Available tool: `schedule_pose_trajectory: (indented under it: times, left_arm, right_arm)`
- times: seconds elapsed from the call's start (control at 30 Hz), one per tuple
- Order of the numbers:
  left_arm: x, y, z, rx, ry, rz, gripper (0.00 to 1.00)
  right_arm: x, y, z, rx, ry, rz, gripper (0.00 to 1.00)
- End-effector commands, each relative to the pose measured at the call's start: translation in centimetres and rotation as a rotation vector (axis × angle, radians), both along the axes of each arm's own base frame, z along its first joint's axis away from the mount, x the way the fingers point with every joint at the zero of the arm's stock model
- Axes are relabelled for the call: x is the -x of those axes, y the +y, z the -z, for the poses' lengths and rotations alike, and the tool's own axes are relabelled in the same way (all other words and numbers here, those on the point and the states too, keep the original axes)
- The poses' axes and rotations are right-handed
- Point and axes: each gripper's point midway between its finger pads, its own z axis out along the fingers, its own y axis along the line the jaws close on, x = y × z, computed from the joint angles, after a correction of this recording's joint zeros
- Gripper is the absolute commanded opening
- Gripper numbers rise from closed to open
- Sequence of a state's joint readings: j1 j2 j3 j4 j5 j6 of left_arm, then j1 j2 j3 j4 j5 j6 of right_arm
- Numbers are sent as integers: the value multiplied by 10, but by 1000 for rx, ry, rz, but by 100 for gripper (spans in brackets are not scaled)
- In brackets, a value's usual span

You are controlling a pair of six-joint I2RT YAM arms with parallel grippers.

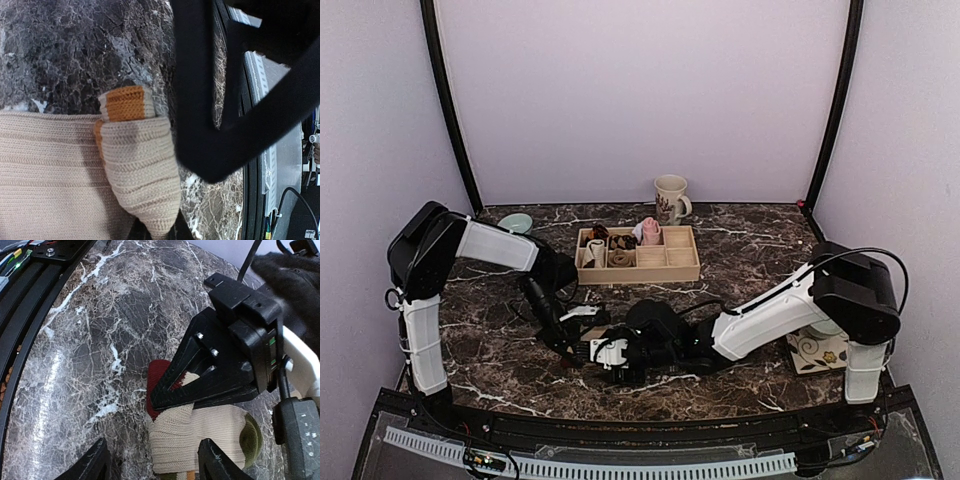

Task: Roll the socks
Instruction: Roll the sock at the center of the board.

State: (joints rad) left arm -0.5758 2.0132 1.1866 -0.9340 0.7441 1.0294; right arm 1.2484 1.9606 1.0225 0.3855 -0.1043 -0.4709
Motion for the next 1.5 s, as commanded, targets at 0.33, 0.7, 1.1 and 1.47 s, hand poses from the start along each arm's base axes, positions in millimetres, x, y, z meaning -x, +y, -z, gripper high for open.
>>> schedule_pose_trajectory:
  times: [0.33, 0.7, 1.1, 1.47]
  left_arm:
    - [16, 47, 38, -235, 6, 109, 4]
    - [-4, 39, 34, -211, -63, 13, 50]
    - [-28, 87, 0, -123, -347, -220, 84]
    - [-57, 101, -38, -19, -676, -332, 87]
  right_arm:
    - [-25, 19, 14, -34, -26, 45, 52]
    - [-13, -2, 50, 57, 74, 64, 0]
    - [4, -9, 68, 87, 431, 88, 0]
    - [-4, -16, 72, 94, 715, 201, 0]
